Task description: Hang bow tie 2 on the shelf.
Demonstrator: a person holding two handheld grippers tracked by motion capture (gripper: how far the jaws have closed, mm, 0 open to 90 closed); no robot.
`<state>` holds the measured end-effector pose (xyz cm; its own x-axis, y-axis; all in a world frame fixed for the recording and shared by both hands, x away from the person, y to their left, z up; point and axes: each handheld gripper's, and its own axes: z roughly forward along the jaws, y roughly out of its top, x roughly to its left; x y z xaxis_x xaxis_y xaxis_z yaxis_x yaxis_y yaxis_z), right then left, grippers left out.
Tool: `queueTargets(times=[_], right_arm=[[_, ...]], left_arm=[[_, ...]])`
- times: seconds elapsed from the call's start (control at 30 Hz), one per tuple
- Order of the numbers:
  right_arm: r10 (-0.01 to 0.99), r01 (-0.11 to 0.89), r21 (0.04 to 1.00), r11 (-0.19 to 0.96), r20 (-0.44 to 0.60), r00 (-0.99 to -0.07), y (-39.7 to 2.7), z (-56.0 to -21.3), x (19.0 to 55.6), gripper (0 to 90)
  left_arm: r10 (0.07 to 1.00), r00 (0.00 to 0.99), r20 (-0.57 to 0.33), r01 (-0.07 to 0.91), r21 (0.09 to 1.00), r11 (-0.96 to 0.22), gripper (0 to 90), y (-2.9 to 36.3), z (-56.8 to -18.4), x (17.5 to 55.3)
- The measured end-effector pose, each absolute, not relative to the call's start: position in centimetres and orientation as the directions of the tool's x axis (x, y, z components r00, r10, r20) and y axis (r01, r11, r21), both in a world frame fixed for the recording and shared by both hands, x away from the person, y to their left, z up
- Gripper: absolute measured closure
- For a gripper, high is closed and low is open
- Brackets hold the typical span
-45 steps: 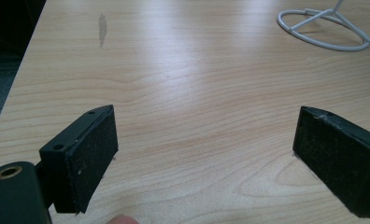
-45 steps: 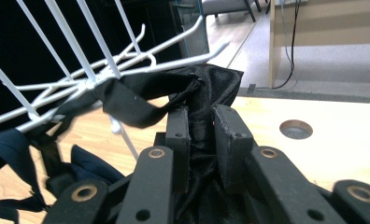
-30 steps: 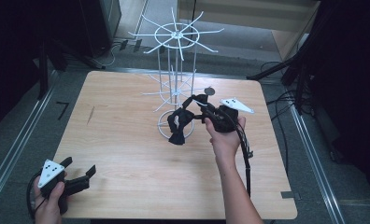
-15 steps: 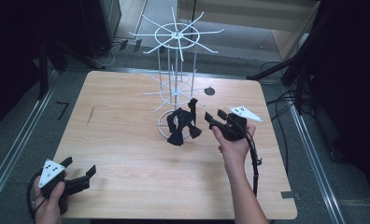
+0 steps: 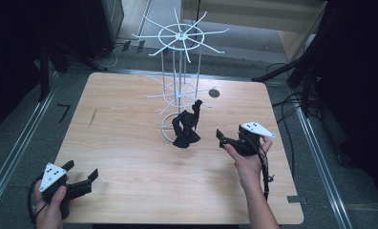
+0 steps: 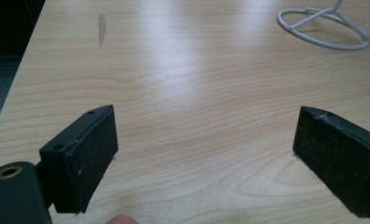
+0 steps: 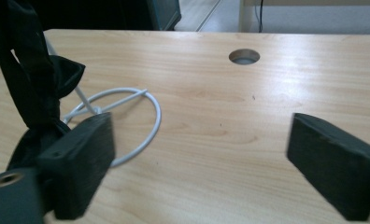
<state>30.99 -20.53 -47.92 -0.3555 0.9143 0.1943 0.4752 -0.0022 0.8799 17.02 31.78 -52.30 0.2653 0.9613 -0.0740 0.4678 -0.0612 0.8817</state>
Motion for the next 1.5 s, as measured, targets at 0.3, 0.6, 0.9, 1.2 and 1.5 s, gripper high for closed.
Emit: queueTargets(times=[0.3, 0.6, 0.9, 1.2, 1.5], right_arm=[[0.906, 0.494, 0.869, -0.002, 0.211, -0.367, -22.1, -49.2, 29.9, 0.0], [0.910, 0.499, 0.866, -0.007, 0.213, -0.356, -23.4, -50.6, 28.8, 0.0], [0.915, 0.495, 0.869, 0.006, 0.195, -0.354, -24.7, -51.5, 27.7, 0.0], [0.925, 0.500, 0.866, 0.022, 0.172, -0.339, -26.8, -52.3, 26.2, 0.0], [0.939, 0.508, 0.861, -0.010, 0.183, -0.292, -30.0, -52.9, 24.5, 0.0]], left_arm=[[0.961, 0.267, -0.077, 0.471, 0.880, -0.060, 7.1, 31.8, -52.3, 17.0], [0.961, 0.266, -0.081, 0.472, 0.880, -0.057, 7.1, 31.8, -52.3, 17.0], [0.961, 0.266, -0.080, 0.470, 0.881, -0.057, 7.1, 31.8, -52.3, 17.0], [0.961, 0.266, -0.078, 0.469, 0.881, -0.059, 7.1, 31.8, -52.3, 17.0], [0.961, 0.266, -0.076, 0.470, 0.881, -0.060, 7.1, 31.8, -52.3, 17.0]])
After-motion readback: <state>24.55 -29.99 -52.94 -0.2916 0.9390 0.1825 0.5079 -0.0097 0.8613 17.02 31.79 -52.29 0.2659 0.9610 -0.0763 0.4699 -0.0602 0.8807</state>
